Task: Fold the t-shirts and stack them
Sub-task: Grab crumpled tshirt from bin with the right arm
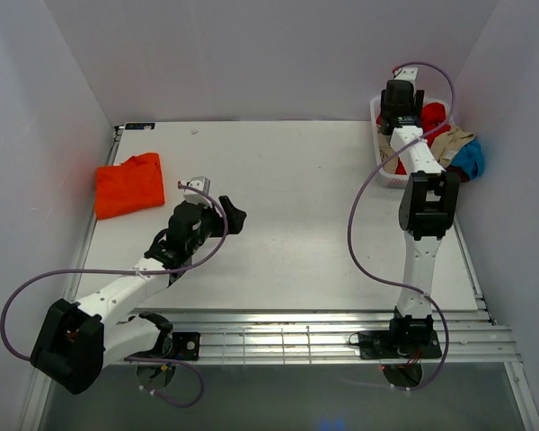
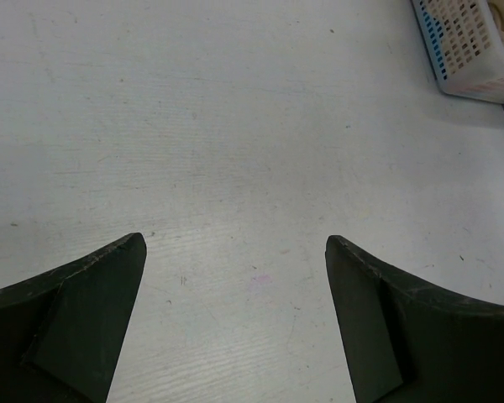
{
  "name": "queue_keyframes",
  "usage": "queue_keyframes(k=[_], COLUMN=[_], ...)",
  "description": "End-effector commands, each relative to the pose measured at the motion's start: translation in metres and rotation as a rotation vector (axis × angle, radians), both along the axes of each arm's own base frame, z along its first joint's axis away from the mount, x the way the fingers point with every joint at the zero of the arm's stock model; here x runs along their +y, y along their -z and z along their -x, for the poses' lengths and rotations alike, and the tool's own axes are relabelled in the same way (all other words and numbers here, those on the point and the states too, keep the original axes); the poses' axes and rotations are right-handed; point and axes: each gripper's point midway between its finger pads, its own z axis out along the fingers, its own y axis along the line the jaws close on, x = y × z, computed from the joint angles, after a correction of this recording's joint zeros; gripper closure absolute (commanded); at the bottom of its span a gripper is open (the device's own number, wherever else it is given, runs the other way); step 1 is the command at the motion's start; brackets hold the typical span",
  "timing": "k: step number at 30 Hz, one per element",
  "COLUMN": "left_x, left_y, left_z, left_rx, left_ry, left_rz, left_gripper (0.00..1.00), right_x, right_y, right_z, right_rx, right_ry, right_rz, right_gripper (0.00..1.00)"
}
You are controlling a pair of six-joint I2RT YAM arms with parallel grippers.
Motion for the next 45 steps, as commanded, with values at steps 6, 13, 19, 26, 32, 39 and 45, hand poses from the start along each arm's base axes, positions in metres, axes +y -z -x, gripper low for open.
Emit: queue_keyframes(k=[6,13,19,26,32,39,45], left_x=[-0.001,-0.004,0.001,0.003,0.005,0.005,0.0], left_y=[0.016,0.023,0.015,0.019,0.02,0.016,0.016], left_z=[-0.014,-0.013,-0.012,-0.01,-0.01,-0.006,0.001], left_rx=[0.029,0.048,0.018,0.022,0.02,0.011,0.025], left_ry=[-0.022,-0.012,-0.023,-0.029,-0.036,-0.024,0.004], left_rz=[-0.042,-0.031,-0.035,-0.043,-0.051,-0.033,0.001], left_gripper=[0.02,0.02,0.02,0.02,0.02,0.02,0.02], right_x=[-0.059,-0.08,-0.075,-0.064,-0.073,-0.065,-0.034], right_y=[-0.033,-0.008,0.031,0.055,0.061,0.009,-0.107], right_z=[-0.009,-0.003,-0.008,-0.018,-0.016,0.001,0.03], right_rx=[-0.074,-0.031,0.031,0.055,0.082,0.018,-0.134], right_ry=[0.089,0.116,0.056,-0.048,-0.025,-0.045,-0.149], right_rz=[0.051,0.06,0.004,-0.102,-0.085,-0.088,-0.116], right_gripper=[0.27,0.26,0.29,0.29,0.81,0.92,0.92])
